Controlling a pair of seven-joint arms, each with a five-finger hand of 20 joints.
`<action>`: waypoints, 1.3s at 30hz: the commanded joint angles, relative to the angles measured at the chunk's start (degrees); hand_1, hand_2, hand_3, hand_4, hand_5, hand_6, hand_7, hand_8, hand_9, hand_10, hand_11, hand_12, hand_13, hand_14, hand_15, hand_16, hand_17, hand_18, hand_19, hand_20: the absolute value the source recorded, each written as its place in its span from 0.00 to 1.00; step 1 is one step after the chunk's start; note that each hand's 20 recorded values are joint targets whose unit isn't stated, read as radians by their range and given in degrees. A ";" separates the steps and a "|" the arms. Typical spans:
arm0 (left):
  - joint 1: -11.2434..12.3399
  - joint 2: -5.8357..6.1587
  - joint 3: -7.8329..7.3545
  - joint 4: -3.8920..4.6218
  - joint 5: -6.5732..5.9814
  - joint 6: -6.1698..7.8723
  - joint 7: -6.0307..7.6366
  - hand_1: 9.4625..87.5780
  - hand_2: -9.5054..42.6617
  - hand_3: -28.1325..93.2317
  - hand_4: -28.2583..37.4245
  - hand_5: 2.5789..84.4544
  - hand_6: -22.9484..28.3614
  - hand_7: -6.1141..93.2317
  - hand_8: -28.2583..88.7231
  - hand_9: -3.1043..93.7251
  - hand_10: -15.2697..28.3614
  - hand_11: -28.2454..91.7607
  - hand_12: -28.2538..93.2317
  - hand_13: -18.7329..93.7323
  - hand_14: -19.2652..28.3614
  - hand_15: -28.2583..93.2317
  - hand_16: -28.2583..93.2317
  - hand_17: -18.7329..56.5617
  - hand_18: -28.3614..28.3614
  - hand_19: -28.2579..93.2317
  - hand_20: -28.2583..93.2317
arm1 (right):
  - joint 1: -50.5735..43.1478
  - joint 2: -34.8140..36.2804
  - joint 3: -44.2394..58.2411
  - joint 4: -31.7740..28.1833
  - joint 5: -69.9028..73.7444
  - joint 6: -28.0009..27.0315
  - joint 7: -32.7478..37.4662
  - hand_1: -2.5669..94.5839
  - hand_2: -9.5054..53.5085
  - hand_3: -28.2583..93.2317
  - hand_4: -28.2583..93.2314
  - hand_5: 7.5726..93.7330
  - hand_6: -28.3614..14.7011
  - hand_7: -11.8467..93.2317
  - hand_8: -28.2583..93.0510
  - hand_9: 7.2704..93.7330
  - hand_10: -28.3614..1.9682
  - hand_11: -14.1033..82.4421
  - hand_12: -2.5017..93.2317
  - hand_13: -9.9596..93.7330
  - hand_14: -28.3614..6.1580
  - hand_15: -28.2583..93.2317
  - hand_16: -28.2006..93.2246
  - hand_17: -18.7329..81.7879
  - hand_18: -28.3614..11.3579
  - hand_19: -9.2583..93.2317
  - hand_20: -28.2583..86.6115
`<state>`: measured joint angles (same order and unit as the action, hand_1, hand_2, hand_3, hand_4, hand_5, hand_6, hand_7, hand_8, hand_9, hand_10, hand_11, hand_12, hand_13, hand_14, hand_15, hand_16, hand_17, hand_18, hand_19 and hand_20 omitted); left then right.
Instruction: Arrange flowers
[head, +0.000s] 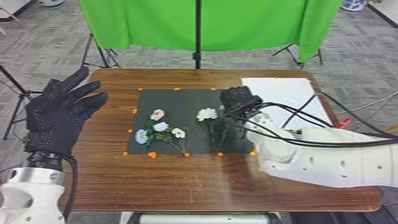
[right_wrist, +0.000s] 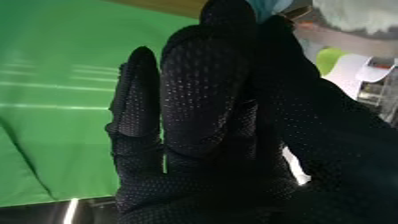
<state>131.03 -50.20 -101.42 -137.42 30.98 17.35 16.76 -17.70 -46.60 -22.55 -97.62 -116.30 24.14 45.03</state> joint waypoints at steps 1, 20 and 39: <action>0.77 -0.32 0.16 0.39 -0.13 0.30 -0.24 0.12 0.39 0.85 0.00 0.41 0.65 0.19 0.17 0.35 0.81 0.48 0.32 0.39 1.00 0.75 0.12 0.17 0.97 0.78 0.38 | -0.52 2.25 0.15 -1.22 -1.56 -1.82 -0.31 0.58 0.00 0.86 0.00 0.75 0.69 0.54 0.21 0.97 0.76 0.34 0.38 0.92 0.78 0.71 0.40 0.58 0.32 0.97 0.34; 1.19 -0.19 0.04 0.31 -0.53 0.57 -0.09 0.12 0.39 0.85 0.00 0.41 0.65 0.19 0.17 0.35 0.82 0.48 0.32 0.39 1.00 0.75 0.12 0.17 0.97 0.78 0.37 | 1.03 -0.67 -3.84 -0.61 -3.66 -1.49 1.15 0.53 0.00 0.87 0.00 0.69 0.69 0.47 0.18 0.92 0.71 0.30 0.38 0.86 0.74 0.72 0.39 0.53 0.31 0.95 0.34; 0.58 -0.21 0.10 0.59 -0.37 0.42 -1.30 0.14 0.38 0.85 0.00 0.41 0.65 0.19 0.17 0.35 0.82 0.48 0.32 0.39 1.00 0.75 0.12 0.17 0.97 0.78 0.37 | 0.96 0.48 -2.66 -2.28 -3.06 -4.66 1.63 0.44 0.00 0.94 0.00 0.56 0.64 0.31 0.11 0.71 0.53 0.44 0.20 0.77 0.65 0.75 0.39 0.47 0.24 0.92 0.39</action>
<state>131.20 -50.24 -101.41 -137.29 30.82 17.49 16.27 -17.15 -46.53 -25.76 -99.01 -119.27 20.32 46.14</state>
